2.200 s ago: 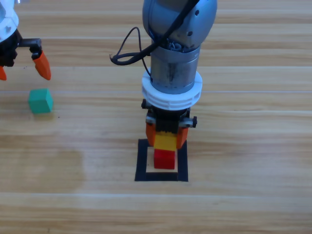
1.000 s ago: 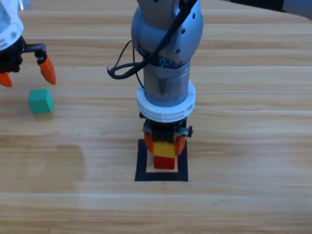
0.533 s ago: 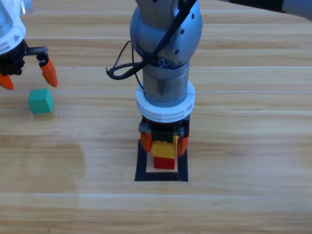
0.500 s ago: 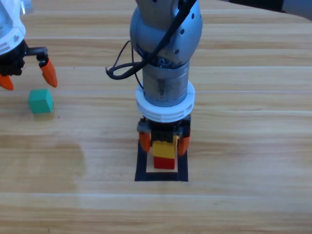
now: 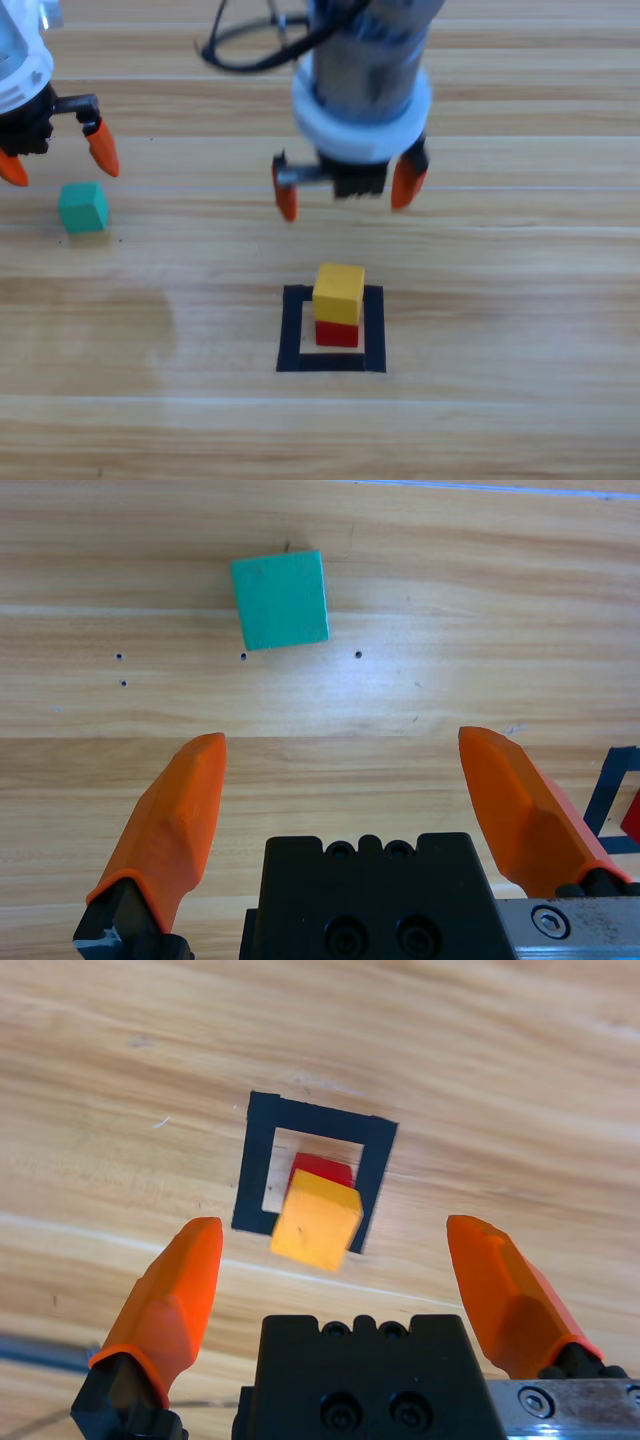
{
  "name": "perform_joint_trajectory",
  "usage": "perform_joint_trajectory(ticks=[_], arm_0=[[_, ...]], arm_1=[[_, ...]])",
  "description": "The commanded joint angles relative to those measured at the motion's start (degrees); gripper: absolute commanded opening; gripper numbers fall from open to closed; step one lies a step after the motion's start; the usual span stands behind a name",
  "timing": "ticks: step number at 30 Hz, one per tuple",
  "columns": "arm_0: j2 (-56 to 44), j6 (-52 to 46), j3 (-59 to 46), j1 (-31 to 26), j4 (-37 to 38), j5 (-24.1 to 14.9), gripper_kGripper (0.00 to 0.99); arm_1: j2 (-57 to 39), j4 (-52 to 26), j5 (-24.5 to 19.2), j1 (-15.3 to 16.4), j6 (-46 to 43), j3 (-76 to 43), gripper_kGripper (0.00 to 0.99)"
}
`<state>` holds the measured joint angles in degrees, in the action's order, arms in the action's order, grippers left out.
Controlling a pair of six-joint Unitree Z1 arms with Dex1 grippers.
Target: Stack the blocks in the rectangular block: red at the bottom, yellow in the middle, green on top
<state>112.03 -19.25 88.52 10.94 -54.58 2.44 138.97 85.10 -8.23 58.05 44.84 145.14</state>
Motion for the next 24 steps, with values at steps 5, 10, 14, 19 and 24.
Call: perform_joint_trajectory(ticks=[5, 10, 14, 19, 24], arm_0=[[10.31, -3.87, 6.75, -1.27, -0.7, -3.76, 0.989], [14.88, -0.88, 9.39, -1.09, -2.46, -7.89, 0.986], [16.81, -0.09, 10.8, -1.09, -3.78, -9.21, 0.988], [18.22, 0.35, 11.23, -1.01, -3.78, -9.12, 0.99], [18.13, -0.53, 10.8, -0.92, -3.69, -8.68, 0.988]], arm_1=[[-34.2, -28.85, -0.11, -2.33, -20.58, -45.56, 0.99], [-56.0, -48.54, 6.74, -4.44, -33.86, -74.21, 0.99], [-64.17, -49.15, 9.03, -6.02, -40.01, -80.89, 0.99], [-68.39, -49.51, 9.47, -6.11, -46.6, -83.97, 0.99], [-65.58, -49.51, 13.77, -6.11, -48.62, -85.11, 0.99]])
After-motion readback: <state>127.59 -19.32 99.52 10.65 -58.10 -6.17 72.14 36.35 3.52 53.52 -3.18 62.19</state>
